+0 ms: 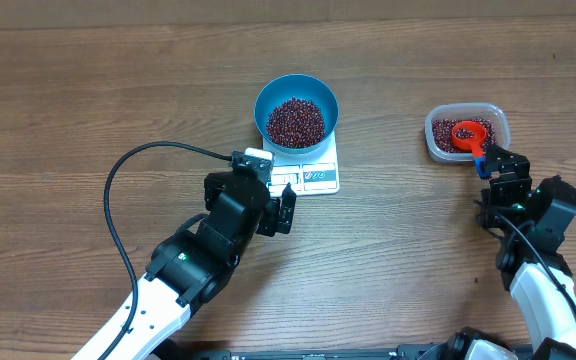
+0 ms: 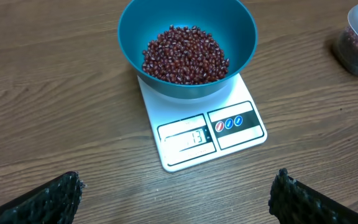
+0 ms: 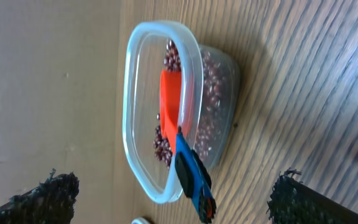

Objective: Scoop item into bowl and weigh 150g on scale

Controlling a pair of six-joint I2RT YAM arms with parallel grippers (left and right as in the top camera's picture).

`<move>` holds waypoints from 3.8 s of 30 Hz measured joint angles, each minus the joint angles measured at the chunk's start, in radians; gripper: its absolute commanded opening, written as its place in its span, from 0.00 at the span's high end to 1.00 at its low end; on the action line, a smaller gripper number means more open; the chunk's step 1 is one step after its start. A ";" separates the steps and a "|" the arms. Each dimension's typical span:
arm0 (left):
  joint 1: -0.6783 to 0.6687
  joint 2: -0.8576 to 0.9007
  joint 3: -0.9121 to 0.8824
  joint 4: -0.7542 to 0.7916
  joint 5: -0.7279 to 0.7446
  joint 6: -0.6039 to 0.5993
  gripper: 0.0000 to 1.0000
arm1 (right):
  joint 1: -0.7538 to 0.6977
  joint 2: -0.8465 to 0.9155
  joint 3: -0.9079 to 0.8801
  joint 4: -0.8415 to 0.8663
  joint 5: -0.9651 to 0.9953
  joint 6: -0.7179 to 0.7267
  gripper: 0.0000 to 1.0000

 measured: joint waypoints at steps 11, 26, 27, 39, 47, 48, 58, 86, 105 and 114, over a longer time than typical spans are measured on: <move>0.000 0.000 0.000 0.000 0.000 0.000 0.00 | 0.075 0.000 0.000 -0.001 0.108 0.024 0.00; 0.000 0.000 0.000 0.000 0.000 0.000 0.00 | 0.080 0.000 -0.086 0.137 0.173 0.075 0.00; 0.000 0.000 0.000 0.000 0.000 0.000 0.01 | 0.080 0.000 -0.086 0.138 0.173 0.076 0.00; 0.000 0.000 0.000 0.000 0.000 0.000 0.00 | 0.095 0.036 -0.093 0.172 0.173 0.098 0.03; 0.000 0.000 0.000 0.000 0.000 0.000 0.01 | 0.119 0.044 -0.099 0.223 0.172 0.106 0.11; 0.000 0.000 0.000 0.000 0.000 0.000 0.01 | 0.119 0.044 -0.099 0.222 0.172 0.105 0.11; 0.000 0.000 0.000 0.000 0.000 0.000 0.01 | 0.119 0.044 -0.099 0.209 0.183 0.108 0.37; 0.000 0.000 0.000 0.000 0.000 0.000 0.00 | 0.119 0.044 -0.100 0.210 0.191 0.101 0.96; 0.000 0.000 0.000 0.000 -0.004 0.000 0.01 | 0.119 0.045 -0.105 0.412 0.072 -0.048 0.96; 0.000 0.000 0.000 0.000 -0.004 0.000 0.00 | 0.119 0.045 -0.105 0.404 -0.025 -0.108 0.96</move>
